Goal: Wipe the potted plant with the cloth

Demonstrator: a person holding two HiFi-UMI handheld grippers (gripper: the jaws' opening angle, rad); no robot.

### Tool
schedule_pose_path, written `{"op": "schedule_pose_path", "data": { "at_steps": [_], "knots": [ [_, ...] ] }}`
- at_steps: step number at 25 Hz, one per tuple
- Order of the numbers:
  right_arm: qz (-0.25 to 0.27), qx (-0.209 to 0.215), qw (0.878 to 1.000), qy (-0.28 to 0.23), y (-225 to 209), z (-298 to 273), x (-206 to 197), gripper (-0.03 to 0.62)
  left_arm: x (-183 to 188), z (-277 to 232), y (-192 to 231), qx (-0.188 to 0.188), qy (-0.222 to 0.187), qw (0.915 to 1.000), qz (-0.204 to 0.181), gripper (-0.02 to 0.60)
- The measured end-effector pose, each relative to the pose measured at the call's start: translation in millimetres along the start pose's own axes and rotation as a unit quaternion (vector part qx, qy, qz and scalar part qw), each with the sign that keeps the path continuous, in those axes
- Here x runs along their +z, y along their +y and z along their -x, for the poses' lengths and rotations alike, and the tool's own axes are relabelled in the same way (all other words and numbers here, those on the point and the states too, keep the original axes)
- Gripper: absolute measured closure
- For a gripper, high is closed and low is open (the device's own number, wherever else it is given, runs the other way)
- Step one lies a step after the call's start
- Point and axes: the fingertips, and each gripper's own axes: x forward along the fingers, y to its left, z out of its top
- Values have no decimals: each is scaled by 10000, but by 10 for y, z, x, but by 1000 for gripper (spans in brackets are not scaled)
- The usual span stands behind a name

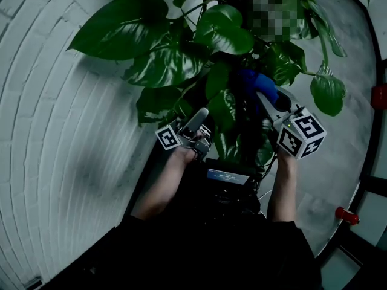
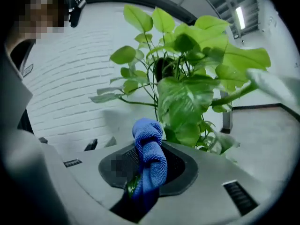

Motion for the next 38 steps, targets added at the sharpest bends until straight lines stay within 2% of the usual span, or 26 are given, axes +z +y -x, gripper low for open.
{"op": "schedule_pose_path", "data": {
  "at_steps": [4,9,15,18,20,24,29,31,32,34,36,38],
  "knots": [
    [-267,395,9973,552,212,-313,-391,473,1,-33,-40,-211,-166,9994,218,184],
    [-366,912,9922,768,634,-436,-575,473,60,-3,-107,-354,-316,9983,348,184],
    [91,1255,9868,1021,1076,-434,-641,473,81,31,-148,-352,-269,9987,249,184],
    [306,1547,9801,1202,1355,-436,-704,473,84,39,-172,-378,-229,9988,205,184],
    [274,1783,9753,1273,1499,-424,-738,473,102,48,-187,-411,-267,9986,214,185],
    [-425,2315,9656,1103,1562,-335,-684,474,121,66,-202,-451,-322,9981,257,184],
    [-1580,2858,9451,109,1393,-71,-297,474,74,52,-194,-487,-283,9978,359,184],
    [-1750,2817,9426,-401,1211,67,-79,474,54,62,-186,-482,-264,9977,389,184],
    [-1737,2687,9453,-633,1090,141,25,474,31,66,-196,-486,-238,9977,403,184],
    [-1529,2221,9585,-928,816,285,175,473,-46,64,-256,-516,-134,9977,416,184],
    [-1248,1717,9721,-1003,566,412,235,473,-149,53,-344,-540,36,9979,353,184],
    [-1104,1444,9779,-1035,400,521,256,473,-259,41,-429,-543,224,9980,230,183]
  ]
}}
